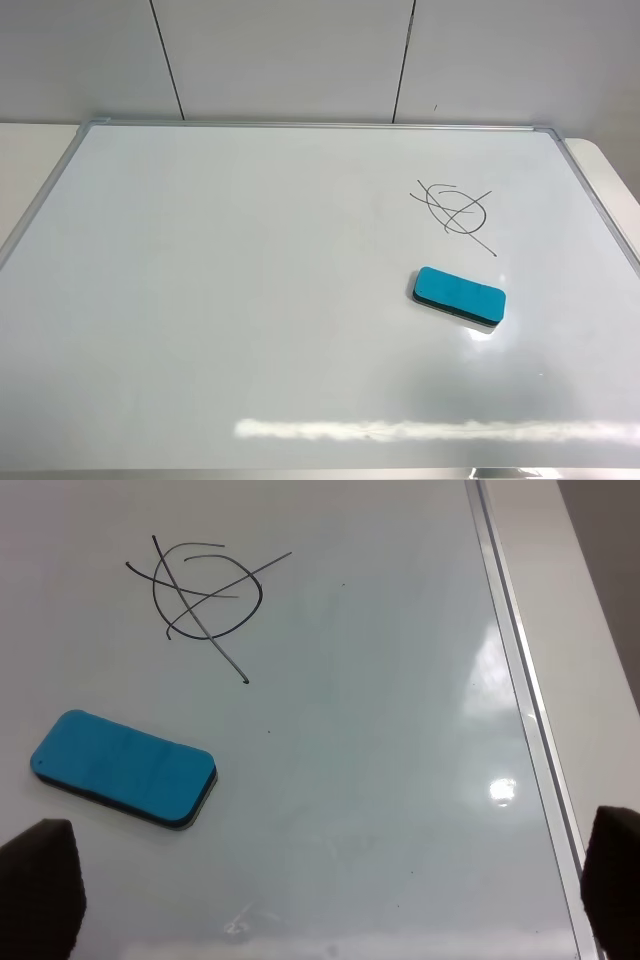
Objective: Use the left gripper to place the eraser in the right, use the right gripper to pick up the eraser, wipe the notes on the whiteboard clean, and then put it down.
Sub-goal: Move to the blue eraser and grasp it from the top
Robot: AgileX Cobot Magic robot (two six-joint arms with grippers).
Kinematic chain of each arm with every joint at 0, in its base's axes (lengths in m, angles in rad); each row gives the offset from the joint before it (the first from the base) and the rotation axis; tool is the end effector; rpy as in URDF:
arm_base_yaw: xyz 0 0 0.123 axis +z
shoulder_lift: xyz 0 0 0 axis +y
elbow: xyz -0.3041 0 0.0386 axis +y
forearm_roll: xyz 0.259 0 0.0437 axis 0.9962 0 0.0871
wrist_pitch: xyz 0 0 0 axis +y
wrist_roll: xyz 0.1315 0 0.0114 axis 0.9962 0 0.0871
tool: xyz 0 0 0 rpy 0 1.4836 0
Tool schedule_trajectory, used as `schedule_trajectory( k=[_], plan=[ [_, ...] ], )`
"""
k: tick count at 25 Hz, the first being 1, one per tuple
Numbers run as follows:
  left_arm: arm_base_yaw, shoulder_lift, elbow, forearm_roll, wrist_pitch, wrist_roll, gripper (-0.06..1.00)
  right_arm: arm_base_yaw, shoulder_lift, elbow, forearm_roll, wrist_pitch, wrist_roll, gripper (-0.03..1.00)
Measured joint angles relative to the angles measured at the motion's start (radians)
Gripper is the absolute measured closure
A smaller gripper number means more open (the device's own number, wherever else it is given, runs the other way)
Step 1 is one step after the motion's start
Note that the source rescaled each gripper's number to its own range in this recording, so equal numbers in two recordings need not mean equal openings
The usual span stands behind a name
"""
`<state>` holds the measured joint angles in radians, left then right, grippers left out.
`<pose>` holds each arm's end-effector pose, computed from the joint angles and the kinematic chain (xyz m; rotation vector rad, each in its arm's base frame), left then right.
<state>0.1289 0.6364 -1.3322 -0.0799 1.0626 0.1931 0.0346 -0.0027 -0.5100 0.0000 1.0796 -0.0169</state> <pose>0.0763 0.0006 0.4981 0.0721 1.8490 0.1329 0.0171 0.0006 0.2649 -0.0528 2.0498 0.0110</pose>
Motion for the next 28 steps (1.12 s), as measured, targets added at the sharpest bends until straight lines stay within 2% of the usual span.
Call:
schedule_trajectory(
  k=[5, 8, 12, 17, 22, 28],
  plan=[
    [0.000, -0.214, 0.173, 0.101, 0.142, -0.019, -0.05, 0.000, 0.000, 0.000, 0.000, 0.000, 0.000, -0.03],
    [-0.007, -0.325, 0.292, 0.130, 0.144, -0.051, -0.05, 0.000, 0.000, 0.000, 0.000, 0.000, 0.000, -0.03],
    [-0.065, -0.449, 0.456, 0.132, 0.151, -0.157, -0.05, 0.000, 0.000, 0.000, 0.000, 0.000, 0.000, -0.03],
    [-0.120, -0.563, 0.656, 0.132, 0.081, -0.239, -0.05, 0.000, 0.000, 0.000, 0.000, 0.000, 0.000, -0.03],
    [-0.131, -0.616, 0.796, 0.121, 0.036, -0.274, -0.05, 0.000, 0.000, 0.000, 0.000, 0.000, 0.000, -0.03],
    [-0.131, -0.642, 0.824, 0.117, 0.001, -0.277, -0.05, 0.000, 0.000, 0.000, 0.000, 0.000, 0.000, -0.03]
  ],
)
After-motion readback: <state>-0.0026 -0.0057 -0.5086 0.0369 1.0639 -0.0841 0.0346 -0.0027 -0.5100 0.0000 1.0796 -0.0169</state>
